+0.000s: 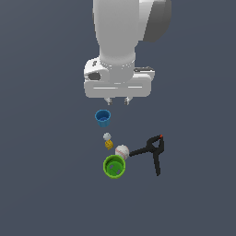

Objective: Pick up a designated object from a clutter of objects.

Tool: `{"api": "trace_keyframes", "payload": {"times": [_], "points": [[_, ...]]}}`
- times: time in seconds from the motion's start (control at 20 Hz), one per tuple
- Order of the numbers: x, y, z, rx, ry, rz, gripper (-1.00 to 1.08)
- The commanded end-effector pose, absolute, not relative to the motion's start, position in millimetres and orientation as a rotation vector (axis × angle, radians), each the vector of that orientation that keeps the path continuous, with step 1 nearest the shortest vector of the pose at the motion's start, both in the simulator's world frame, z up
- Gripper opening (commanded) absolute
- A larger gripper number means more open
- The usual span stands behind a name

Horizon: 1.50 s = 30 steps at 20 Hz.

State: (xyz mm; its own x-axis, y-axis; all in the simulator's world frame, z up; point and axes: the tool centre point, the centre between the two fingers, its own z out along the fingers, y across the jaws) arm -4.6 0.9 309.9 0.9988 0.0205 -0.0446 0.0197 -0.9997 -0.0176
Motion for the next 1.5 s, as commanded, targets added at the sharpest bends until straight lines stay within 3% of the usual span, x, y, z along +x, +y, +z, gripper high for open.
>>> {"api": "trace_keyframes", "payload": {"times": [0.0, 0.6, 1.45], "points": [[0, 0, 308, -3.123, -0.044, 0.077, 0.28], [52, -10, 281, -3.115, -0.183, 0.145, 0.28], [136, -35, 189, -3.047, -0.472, 0.285, 0.28]]}}
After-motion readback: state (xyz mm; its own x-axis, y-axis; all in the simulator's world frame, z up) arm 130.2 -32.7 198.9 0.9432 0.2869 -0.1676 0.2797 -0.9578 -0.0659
